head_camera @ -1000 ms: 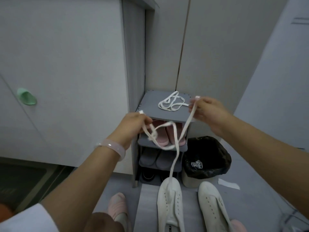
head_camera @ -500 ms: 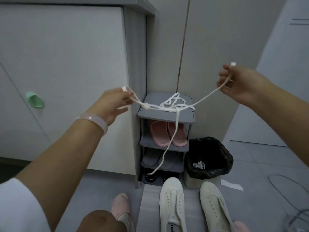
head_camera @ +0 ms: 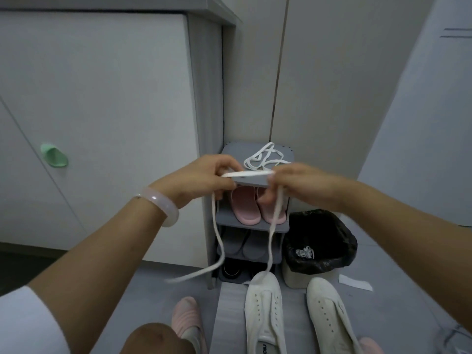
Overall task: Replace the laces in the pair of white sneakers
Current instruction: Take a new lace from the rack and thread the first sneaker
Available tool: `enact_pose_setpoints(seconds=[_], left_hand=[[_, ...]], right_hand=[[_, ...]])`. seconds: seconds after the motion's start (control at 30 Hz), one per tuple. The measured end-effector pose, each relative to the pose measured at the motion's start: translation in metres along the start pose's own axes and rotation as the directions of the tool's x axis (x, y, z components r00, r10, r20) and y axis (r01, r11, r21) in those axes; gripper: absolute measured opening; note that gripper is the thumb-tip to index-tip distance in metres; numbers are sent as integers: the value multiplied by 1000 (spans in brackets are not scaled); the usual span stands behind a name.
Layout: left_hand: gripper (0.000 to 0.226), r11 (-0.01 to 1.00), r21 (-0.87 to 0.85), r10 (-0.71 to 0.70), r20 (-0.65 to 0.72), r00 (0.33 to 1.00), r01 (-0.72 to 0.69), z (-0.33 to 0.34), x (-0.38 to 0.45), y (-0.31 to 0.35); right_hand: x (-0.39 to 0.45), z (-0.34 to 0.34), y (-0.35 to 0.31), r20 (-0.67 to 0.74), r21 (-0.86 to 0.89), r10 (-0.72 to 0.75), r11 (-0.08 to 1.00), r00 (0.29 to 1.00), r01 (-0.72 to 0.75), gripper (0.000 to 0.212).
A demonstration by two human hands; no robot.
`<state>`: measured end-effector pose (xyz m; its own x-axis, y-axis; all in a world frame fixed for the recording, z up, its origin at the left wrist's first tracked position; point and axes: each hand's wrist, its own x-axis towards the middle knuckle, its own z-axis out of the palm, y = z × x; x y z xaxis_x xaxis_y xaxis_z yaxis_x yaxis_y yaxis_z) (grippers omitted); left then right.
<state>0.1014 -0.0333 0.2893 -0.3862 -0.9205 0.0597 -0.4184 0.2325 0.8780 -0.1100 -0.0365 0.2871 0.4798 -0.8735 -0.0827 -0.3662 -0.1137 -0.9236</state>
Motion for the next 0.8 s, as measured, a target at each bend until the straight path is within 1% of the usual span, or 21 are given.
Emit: enact_pose_setpoints(seconds=[0.03, 0.07, 0.1, 0.17, 0.23, 0.3, 0.37, 0.43, 0.47, 0.53, 0.57, 0.63, 0.67, 0.7, 0.77, 0.8], left_hand=[[24, 999, -15, -44, -81, 996, 43, -8, -3, -12], [23, 994, -59, -100, -131, 986, 93, -17, -8, -26], [21, 982, -131, -155, -144, 977, 137, -26, -13, -42], [14, 933, -308, -224, -97, 970, 185, -43, -25, -74], [11, 867, -445, -273, -51, 961, 222, -54, -36, -102], [19, 840, -442, -370, -45, 928, 314, -59, -42, -123], [27, 805, -410, -497, -69, 865, 429, -56, -44, -137], [34, 744, -449, -581, -69, 811, 495, -49, -39, -138], [37, 719, -475, -592, -35, 805, 508, -42, -35, -132], [44, 668, -546, -558, 83, 826, 506, -23, -23, -111], [47, 621, -611, -509, 161, 846, 490, -11, -17, -97], [48, 511, -737, -337, 302, 892, 442, 17, -8, -67], [44, 520, -750, -240, 330, 913, 408, 33, -3, -56], [40, 561, -740, -159, 344, 925, 371, 50, 0, -48], [40, 647, -689, -62, 379, 923, 326, 86, 3, -37], [39, 712, -631, -40, 401, 915, 307, 103, 2, -34]], right_hand=[[-4, -13, -2, -67, 108, 18, 994, 998, -11, 24], [-10, -29, -3, -127, 189, 34, 982, 991, -10, 24], [-19, -46, -2, -182, 233, 48, 972, 982, -4, 21], [-37, -80, -1, -270, 301, 83, 954, 959, 2, 14], [-54, -106, 4, -366, 352, 149, 936, 918, -12, 14], [-62, -122, 10, -445, 393, 210, 920, 871, -21, 22], [-63, -126, 15, -488, 422, 254, 906, 835, -28, 25], [-56, -118, 17, -472, 437, 308, 896, 826, -85, 25], [-51, -109, 16, -432, 451, 336, 884, 837, -122, 23], [-37, -85, 10, -308, 518, 359, 840, 881, -161, 20], [-29, -72, 5, -241, 569, 346, 807, 907, -156, 19], [-13, -47, -11, -129, 685, 299, 716, 945, -133, 16], [-5, -37, -19, -94, 737, 275, 665, 957, -119, 14], [2, -30, -27, -81, 780, 252, 618, 964, -96, 14], [15, -21, -38, -124, 838, 223, 545, 967, -18, 16], [20, -20, -40, -173, 854, 220, 518, 960, 35, 17]])
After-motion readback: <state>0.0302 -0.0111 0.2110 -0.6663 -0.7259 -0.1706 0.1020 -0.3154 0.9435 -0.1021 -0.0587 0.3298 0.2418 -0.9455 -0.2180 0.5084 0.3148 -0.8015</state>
